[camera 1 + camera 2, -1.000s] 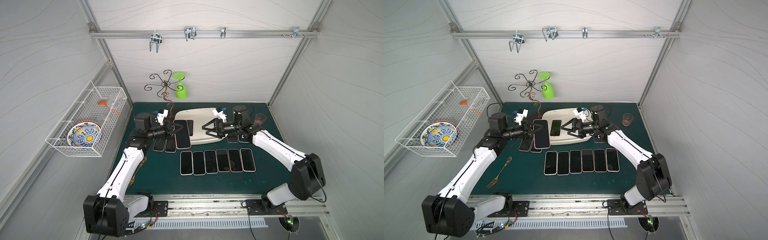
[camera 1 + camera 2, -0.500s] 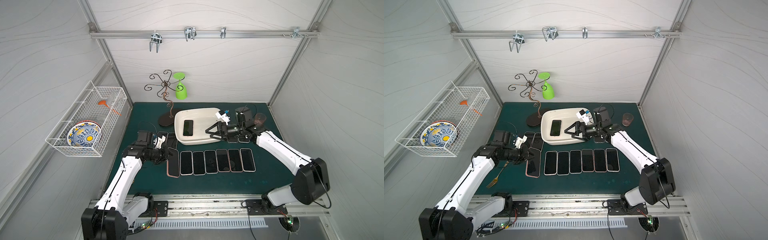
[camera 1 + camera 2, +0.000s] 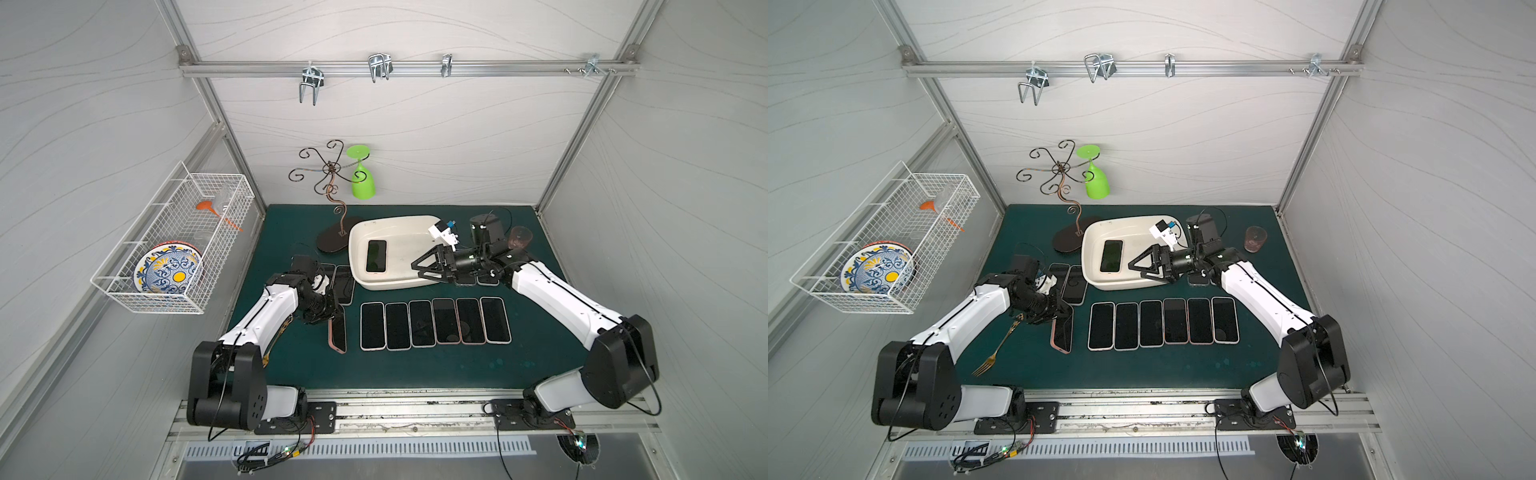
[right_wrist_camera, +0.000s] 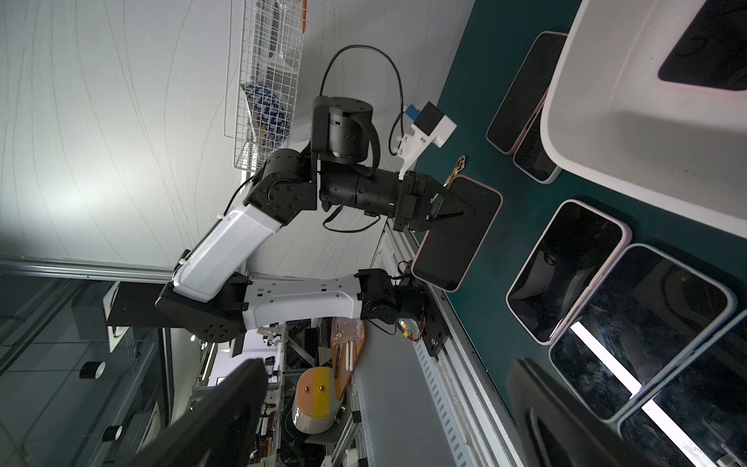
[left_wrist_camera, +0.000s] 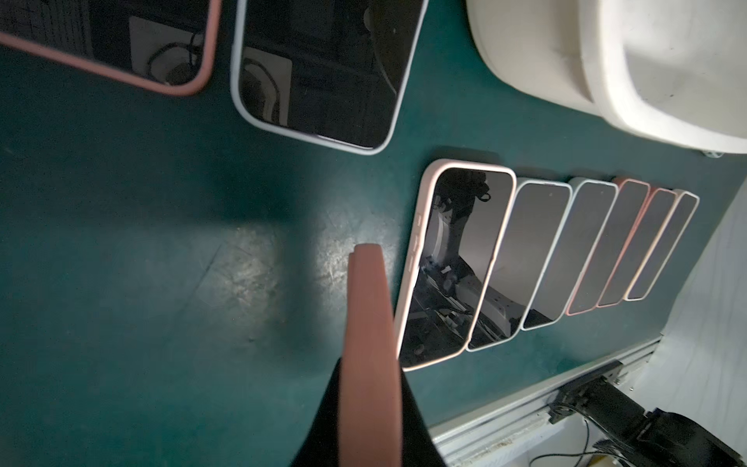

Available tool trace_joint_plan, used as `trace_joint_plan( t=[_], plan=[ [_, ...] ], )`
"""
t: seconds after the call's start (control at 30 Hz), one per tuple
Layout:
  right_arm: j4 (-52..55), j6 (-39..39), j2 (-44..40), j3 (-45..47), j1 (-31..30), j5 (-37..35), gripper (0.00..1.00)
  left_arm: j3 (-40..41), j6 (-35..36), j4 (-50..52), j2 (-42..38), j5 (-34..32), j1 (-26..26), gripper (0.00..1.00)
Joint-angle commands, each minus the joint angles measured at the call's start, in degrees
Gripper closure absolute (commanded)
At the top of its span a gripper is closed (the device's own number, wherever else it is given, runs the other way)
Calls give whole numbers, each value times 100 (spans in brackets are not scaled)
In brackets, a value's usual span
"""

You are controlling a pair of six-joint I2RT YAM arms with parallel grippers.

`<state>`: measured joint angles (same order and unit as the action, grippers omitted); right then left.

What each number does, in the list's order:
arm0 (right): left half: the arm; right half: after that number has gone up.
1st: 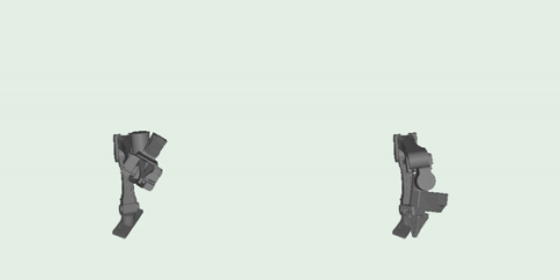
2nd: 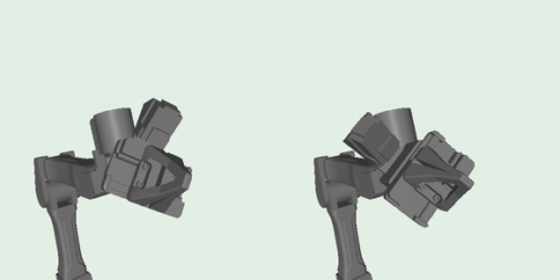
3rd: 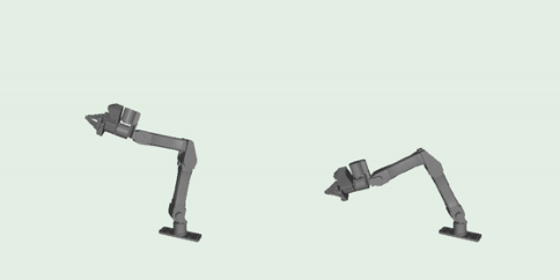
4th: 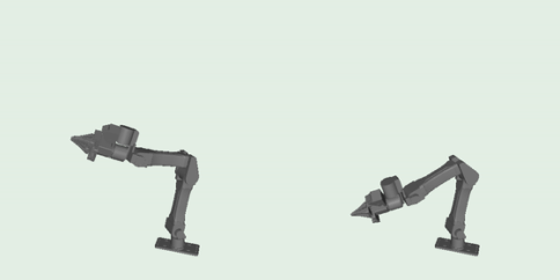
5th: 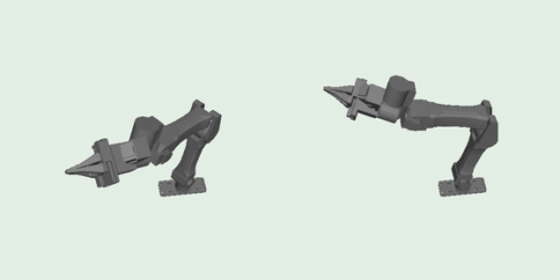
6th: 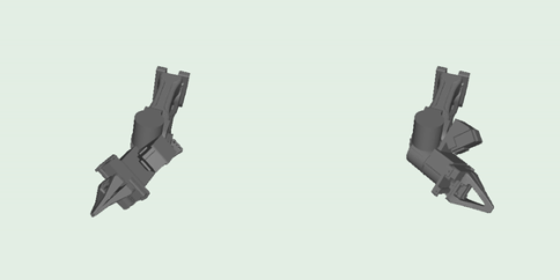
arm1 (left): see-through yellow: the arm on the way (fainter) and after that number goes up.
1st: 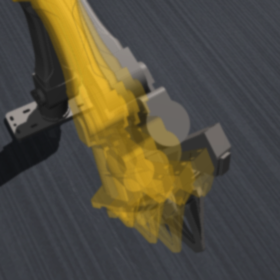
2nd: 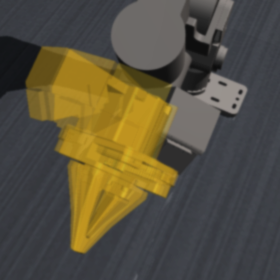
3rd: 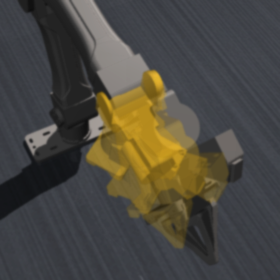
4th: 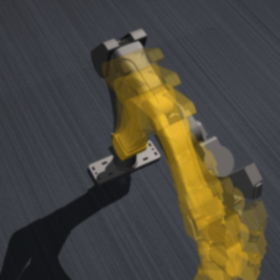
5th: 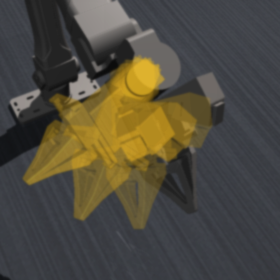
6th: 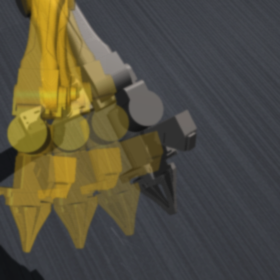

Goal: Take the phone out of the storage box
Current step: Place the phone at the center of the board.

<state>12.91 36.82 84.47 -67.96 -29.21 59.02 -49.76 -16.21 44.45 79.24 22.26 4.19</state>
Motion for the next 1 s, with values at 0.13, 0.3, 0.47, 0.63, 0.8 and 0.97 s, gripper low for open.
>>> trace_joint_plan(
  t=[0.13,0.3,0.47,0.63,0.8,0.97],
  plan=[
    [-130,-181,339,-246,43,238,1,-257,90,-611,608,-106,252,100],
    [-207,-187,428,-208,64,232,2,-265,127,-731,806,92,276,100],
    [-248,-218,487,-113,82,252,1,-251,97,-814,933,124,278,100],
    [-272,-220,492,-2,116,246,2,-199,65,-880,984,173,369,100],
    [-262,-236,518,39,125,257,1,-163,38,-1004,1008,357,398,100],
    [-255,-254,518,103,126,228,2,-149,5,-1076,1108,475,402,100]
  ],
)
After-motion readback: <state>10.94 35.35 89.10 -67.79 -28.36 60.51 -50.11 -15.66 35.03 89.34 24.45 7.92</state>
